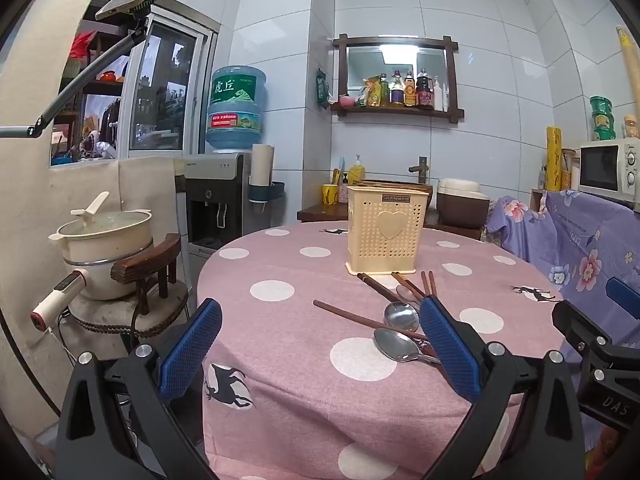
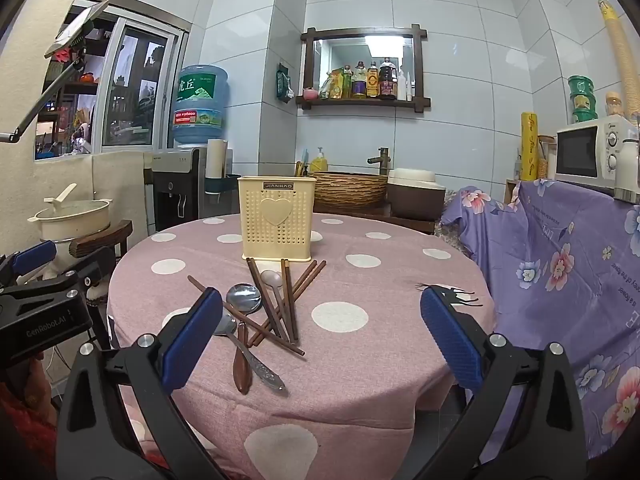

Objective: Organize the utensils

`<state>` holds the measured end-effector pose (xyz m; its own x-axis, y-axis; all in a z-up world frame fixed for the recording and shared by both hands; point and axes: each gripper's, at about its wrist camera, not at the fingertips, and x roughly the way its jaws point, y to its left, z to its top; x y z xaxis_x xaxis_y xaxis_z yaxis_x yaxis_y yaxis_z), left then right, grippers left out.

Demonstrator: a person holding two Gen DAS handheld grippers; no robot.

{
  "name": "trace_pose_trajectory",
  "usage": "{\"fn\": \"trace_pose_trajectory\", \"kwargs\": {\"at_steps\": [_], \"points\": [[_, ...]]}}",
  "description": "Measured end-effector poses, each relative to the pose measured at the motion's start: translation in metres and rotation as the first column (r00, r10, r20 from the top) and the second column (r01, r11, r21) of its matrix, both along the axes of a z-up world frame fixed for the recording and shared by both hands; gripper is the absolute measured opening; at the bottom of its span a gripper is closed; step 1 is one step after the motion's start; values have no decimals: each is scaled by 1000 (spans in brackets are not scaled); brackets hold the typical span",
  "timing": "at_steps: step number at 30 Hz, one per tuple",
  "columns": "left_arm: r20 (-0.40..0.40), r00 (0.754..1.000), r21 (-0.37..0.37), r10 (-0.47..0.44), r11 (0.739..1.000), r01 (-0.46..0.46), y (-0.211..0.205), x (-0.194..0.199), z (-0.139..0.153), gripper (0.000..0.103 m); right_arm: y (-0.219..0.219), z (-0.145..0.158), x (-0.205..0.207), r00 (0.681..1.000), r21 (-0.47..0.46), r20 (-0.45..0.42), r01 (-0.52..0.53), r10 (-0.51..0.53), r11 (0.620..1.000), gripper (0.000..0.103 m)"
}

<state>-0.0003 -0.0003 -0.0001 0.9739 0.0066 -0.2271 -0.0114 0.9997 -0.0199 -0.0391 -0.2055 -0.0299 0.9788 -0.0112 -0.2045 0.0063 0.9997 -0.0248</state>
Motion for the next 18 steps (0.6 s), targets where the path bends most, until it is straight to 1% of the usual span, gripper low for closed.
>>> {"fn": "trace_pose_trajectory", "kwargs": {"at_steps": [18], "points": [[-3,1000,-3,-2,1000,2,-1,-1,-6,98,0,-1,0,1000,0,0,0,0,1000,98]]}}
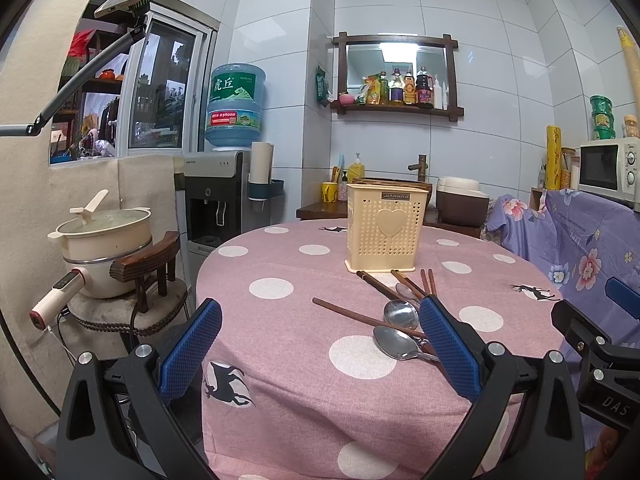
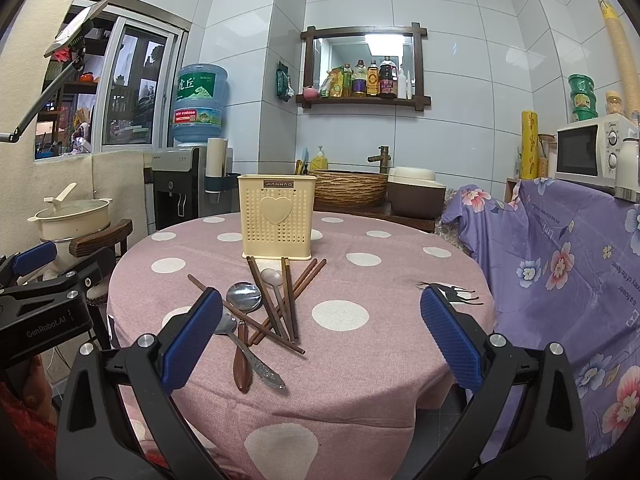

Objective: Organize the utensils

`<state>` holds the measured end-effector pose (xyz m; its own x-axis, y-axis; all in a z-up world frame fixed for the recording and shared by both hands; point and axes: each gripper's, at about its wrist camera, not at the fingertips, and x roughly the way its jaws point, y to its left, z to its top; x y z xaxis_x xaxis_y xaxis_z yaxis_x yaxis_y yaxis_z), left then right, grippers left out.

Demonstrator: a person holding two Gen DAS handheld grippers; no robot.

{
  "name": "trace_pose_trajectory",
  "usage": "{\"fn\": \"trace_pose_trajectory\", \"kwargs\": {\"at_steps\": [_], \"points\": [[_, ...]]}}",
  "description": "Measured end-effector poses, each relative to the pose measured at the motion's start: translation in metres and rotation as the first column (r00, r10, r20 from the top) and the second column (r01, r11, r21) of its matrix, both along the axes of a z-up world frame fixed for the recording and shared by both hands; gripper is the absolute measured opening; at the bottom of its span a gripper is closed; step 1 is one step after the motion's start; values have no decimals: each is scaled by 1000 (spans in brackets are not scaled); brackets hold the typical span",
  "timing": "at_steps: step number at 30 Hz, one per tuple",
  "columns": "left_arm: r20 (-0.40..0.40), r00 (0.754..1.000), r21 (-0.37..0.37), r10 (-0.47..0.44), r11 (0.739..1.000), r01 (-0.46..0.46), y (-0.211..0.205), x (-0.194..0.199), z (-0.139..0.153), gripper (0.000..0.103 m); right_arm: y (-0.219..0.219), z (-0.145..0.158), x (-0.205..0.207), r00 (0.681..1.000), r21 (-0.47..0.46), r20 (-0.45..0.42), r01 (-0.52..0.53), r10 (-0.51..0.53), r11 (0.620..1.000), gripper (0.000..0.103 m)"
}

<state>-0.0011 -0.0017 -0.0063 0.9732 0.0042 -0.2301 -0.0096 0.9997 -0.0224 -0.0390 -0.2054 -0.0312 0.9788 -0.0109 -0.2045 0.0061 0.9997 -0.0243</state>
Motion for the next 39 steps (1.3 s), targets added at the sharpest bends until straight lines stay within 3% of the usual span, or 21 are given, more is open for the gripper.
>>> {"fn": "trace_pose_trajectory", "kwargs": {"at_steps": [39], "points": [[-6,1000,-3,-1,1000,1,0,2,-3,98,0,-2,-1,1000,0,-4,-3,3,1000,98]]}}
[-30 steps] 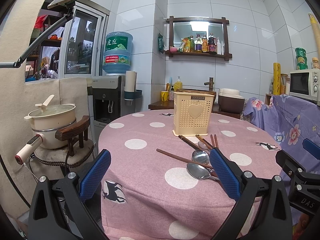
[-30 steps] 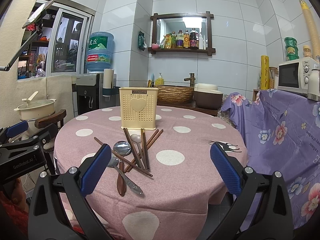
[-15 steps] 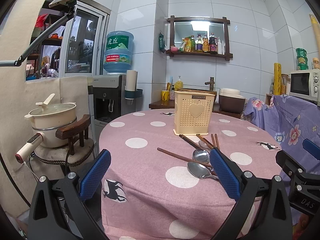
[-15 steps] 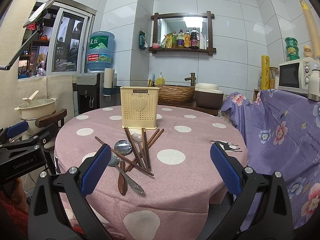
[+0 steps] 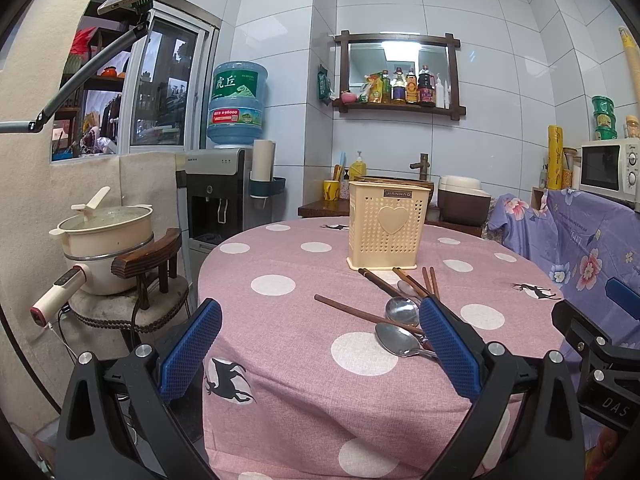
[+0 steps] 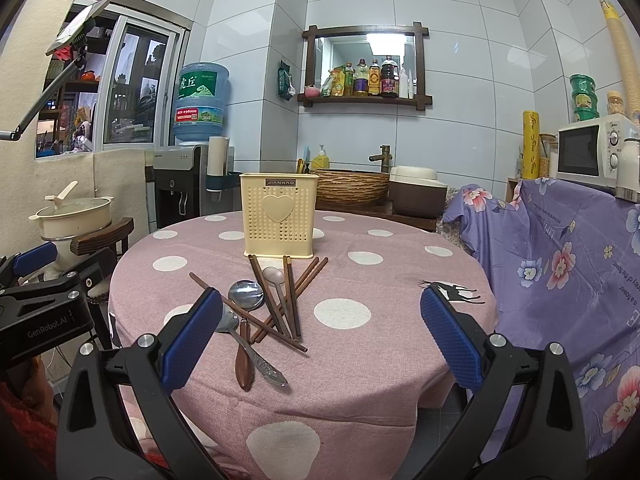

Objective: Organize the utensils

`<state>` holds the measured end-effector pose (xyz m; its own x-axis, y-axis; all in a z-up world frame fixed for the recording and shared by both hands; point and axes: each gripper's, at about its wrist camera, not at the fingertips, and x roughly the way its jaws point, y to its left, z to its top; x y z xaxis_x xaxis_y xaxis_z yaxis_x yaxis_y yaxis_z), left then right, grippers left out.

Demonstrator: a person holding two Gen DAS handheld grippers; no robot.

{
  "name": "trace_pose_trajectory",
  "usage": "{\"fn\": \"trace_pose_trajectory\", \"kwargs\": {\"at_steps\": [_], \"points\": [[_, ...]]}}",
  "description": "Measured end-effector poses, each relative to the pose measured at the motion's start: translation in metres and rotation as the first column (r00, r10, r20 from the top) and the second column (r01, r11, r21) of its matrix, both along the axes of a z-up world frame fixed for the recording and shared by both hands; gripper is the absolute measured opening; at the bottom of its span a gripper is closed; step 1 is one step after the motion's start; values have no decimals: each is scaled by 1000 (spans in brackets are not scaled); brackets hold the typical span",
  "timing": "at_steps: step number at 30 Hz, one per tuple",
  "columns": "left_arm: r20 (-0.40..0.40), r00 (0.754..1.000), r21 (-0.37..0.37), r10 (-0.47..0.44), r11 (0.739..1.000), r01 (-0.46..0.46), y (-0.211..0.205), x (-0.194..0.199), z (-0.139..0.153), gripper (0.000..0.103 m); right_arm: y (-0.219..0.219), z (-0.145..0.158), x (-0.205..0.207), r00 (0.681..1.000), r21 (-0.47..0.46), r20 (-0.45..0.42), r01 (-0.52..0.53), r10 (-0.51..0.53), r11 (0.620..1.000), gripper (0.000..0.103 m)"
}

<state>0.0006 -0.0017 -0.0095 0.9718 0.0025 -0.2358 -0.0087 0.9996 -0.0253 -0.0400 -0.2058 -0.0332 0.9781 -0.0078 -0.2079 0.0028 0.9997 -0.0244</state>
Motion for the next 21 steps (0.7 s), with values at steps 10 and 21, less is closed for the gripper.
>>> {"fn": "trace_pose_trajectory", "kwargs": {"at_steps": [10,21], "points": [[-1,1000,0,0,1000,0,1,0,2,98,0,0,1,1000,-1,0,0,0,1000,98],[-7,1000,-1,-2,1000,2,2,1,-4,98,-1,-6,2,1000,1,-9,-2,2,1000,98]]}}
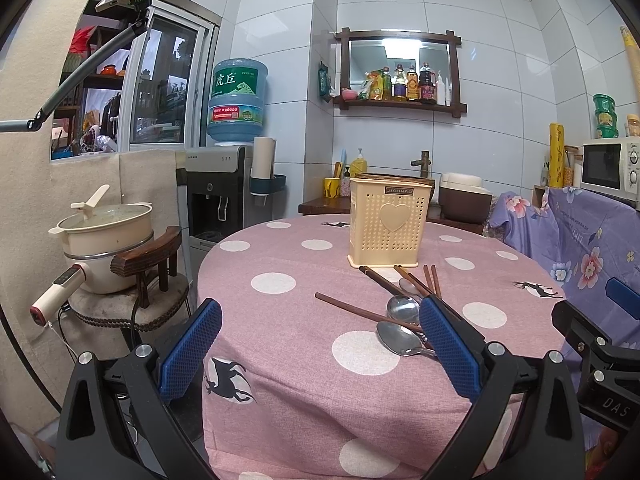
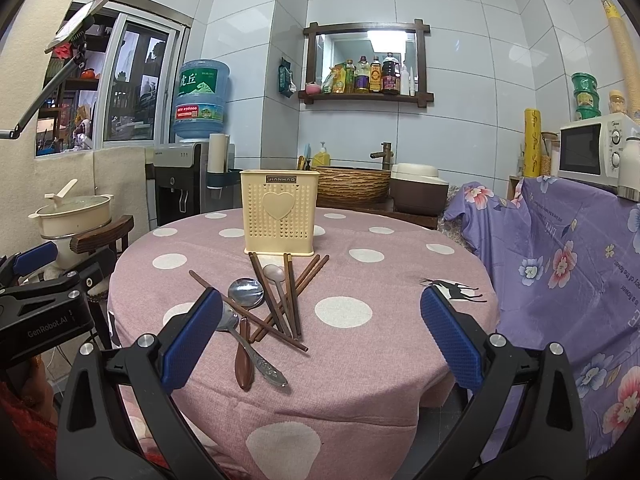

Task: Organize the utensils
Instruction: 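Move both tools toward the loose chopsticks beside the beige holder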

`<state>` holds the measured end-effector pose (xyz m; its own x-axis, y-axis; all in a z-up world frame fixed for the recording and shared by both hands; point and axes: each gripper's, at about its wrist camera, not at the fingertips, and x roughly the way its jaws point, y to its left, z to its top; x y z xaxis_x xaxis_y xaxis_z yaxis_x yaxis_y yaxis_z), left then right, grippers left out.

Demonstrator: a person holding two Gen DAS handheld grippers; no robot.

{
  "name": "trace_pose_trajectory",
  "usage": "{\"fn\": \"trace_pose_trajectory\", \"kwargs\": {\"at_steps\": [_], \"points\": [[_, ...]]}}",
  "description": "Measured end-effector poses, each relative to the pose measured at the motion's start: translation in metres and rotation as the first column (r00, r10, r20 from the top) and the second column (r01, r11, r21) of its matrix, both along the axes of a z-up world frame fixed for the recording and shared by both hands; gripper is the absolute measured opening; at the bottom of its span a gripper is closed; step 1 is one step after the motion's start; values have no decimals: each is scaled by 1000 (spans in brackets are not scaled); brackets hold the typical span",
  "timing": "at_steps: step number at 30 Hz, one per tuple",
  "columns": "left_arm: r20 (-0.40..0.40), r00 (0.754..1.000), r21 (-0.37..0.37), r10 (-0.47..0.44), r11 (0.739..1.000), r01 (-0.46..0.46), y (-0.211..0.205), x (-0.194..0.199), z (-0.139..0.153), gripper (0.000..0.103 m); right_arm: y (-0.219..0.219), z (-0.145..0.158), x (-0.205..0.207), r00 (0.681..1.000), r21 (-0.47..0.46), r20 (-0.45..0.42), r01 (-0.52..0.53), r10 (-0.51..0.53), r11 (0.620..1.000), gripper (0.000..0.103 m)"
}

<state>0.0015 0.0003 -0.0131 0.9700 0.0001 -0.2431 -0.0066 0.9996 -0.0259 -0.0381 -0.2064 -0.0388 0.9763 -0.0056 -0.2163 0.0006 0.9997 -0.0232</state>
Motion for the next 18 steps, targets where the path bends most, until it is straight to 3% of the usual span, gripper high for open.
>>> {"fn": "trace_pose_trajectory", "kwargs": {"at_steps": [8,13,18], "points": [[-53,998,-5,19,1000,-20,18,15,-18,98,3,-7,23,998,-15,-57,-2,2,1000,98],[-156,988,-12,14,1000,-16,21,44,-9,98,-12,-8,52,988,39,-155,-12,18,999,98],[-245,969,-53,-3,999,-11,29,81,-2,97,-21,-1,79,980,26,-196,-24,29,999,98]]}}
